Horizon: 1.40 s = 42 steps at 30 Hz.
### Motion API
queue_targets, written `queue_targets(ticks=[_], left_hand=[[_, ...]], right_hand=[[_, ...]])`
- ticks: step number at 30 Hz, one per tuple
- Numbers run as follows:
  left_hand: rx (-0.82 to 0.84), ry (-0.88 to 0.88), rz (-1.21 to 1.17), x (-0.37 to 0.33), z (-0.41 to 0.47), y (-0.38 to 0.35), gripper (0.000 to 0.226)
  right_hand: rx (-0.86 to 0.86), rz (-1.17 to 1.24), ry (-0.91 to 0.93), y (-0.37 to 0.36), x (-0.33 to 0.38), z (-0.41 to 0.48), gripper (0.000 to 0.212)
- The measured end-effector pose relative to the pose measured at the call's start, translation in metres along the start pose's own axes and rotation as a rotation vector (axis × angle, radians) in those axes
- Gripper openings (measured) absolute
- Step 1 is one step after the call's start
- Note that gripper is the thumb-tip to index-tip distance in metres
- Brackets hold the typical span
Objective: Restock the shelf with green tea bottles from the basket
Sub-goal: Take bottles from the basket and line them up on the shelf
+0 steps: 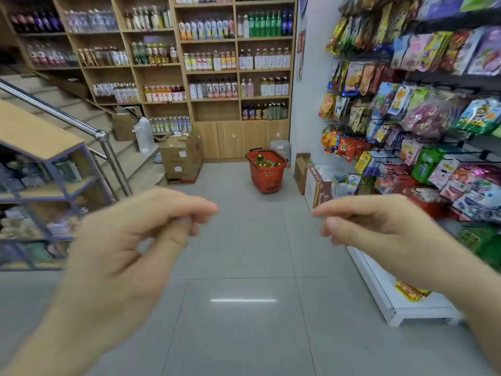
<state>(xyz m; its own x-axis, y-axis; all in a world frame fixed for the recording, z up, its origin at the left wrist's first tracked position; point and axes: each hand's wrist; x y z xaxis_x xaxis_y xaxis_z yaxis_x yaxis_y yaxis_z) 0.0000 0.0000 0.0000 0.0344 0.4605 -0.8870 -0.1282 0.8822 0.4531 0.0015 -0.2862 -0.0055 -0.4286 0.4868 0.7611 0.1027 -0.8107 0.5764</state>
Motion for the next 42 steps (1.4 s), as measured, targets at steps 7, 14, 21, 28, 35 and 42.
queue_targets(ticks=[7, 14, 21, 28, 35, 42], left_hand=[[-0.039, -0.393, 0.318, 0.083, 0.109, -0.076, 0.036], [-0.165, -0.147, 0.087, 0.155, 0.273, -0.097, 0.034], [-0.141, 0.012, -0.174, 0.247, 0.496, -0.072, 0.018], [-0.034, 0.055, -0.184, 0.261, 0.711, -0.041, 0.032], [0.086, -0.022, -0.022, 0.286, 0.926, -0.055, 0.030], [0.169, -0.138, 0.303, 0.334, 1.138, -0.082, 0.030]], right_hand=[[0.129, -0.091, -0.285, -0.050, -0.153, 0.142, 0.060], [0.105, 0.123, -0.552, -0.101, -0.250, 0.276, 0.094], [-0.301, 0.828, -0.906, -0.152, -0.332, 0.464, 0.020], [-0.371, 0.546, -0.909, -0.166, -0.377, 0.635, 0.010], [-0.397, 0.099, -0.780, -0.179, -0.464, 0.782, 0.019], [-0.235, -0.215, -0.702, -0.204, -0.582, 0.960, 0.059]])
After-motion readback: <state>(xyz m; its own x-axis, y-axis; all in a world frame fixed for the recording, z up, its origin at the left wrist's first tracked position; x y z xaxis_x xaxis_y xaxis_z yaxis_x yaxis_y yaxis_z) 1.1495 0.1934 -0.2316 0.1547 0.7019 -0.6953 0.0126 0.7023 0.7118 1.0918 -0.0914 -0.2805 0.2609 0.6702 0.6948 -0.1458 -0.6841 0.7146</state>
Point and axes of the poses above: each hand's wrist, its own z-axis towards the middle knuckle, its own y-axis out of the back of the hand, x = y × z, and after that the axes turned 4 degrees about -y, right-handed
